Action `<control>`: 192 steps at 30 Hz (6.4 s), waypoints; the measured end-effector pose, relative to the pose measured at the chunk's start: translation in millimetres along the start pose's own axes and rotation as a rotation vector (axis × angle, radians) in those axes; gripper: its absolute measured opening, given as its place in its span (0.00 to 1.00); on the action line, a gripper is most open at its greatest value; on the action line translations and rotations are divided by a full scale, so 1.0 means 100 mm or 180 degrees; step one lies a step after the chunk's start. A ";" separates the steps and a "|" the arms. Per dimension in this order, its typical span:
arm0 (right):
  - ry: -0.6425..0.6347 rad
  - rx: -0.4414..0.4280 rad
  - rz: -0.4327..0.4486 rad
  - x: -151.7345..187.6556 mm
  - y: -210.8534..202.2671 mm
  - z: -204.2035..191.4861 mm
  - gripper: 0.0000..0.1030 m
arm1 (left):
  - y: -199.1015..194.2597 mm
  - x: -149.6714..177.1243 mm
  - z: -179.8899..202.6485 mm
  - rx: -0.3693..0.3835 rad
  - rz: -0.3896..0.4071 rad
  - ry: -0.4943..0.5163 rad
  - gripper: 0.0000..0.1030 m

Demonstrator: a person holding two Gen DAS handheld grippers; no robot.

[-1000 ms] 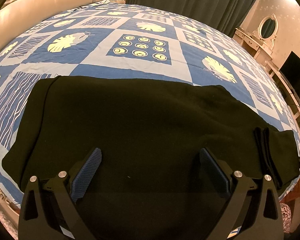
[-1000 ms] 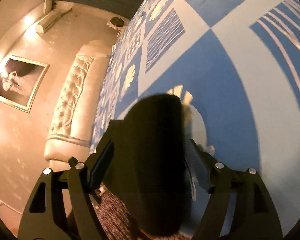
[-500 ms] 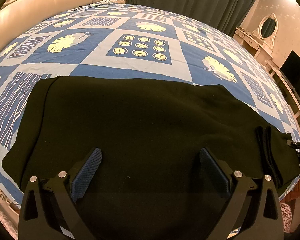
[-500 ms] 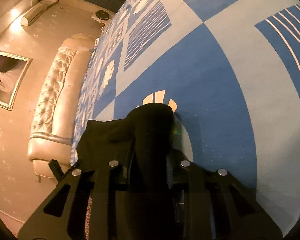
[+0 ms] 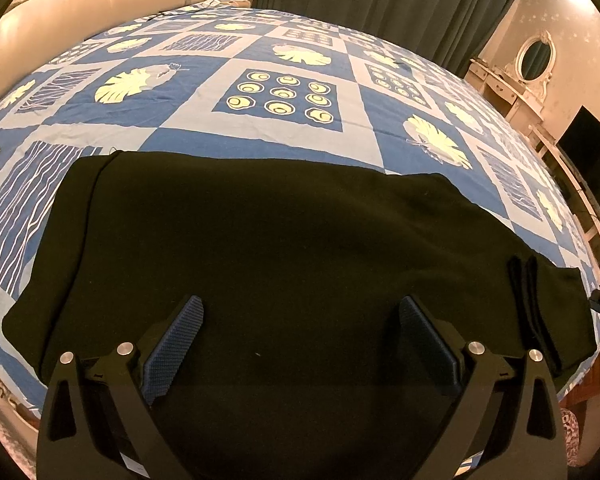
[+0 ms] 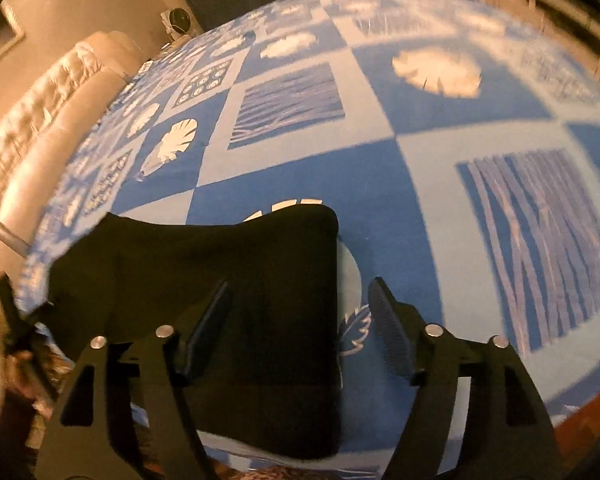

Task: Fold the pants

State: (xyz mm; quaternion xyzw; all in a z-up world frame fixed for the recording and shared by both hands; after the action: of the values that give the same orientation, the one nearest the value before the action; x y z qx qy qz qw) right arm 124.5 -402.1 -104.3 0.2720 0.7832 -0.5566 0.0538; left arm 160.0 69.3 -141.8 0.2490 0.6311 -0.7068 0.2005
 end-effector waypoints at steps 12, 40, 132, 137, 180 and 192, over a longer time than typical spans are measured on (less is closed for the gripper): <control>-0.0344 0.0021 0.0214 0.36 -0.24 -0.45 0.78 | -0.31 0.00 -0.34 0.0045 0.0076 0.0055 0.95; -0.0535 0.0010 0.0042 0.59 0.01 -0.55 0.79 | -0.36 0.08 -1.77 0.1189 0.0231 -0.1372 0.95; -0.0306 -0.0263 -0.0074 0.62 -0.02 -0.62 0.86 | -0.61 -0.23 0.89 0.0857 0.0392 -0.0384 0.81; -0.0073 -0.0686 -0.0195 0.64 -0.10 -0.89 0.86 | -0.54 -0.18 0.51 0.0703 0.0381 -0.0646 0.81; -0.0511 -0.1356 -0.0688 0.47 0.45 -2.47 0.09 | -0.31 -0.11 0.41 0.0634 0.0246 -0.0780 0.81; -0.0147 -0.1197 -0.0352 -0.03 -0.26 -1.41 0.08 | -0.32 -0.12 0.60 0.0802 0.0251 -0.0667 0.81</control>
State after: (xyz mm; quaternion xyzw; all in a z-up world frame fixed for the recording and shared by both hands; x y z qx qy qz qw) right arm 145.6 -282.6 -28.8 0.2009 0.8857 -0.4086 0.0909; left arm 143.8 13.5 -104.3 0.2217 0.5029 -0.7940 0.2599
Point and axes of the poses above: each gripper's, at about its wrist camera, not at the fingertips, and y roughly the way its jaws point, z to its right, x to its underside, the point moved 10 cm from there along y, roughly the way its jaws point, and after that the axes turned 15 degrees about y, right-handed, at the moved point
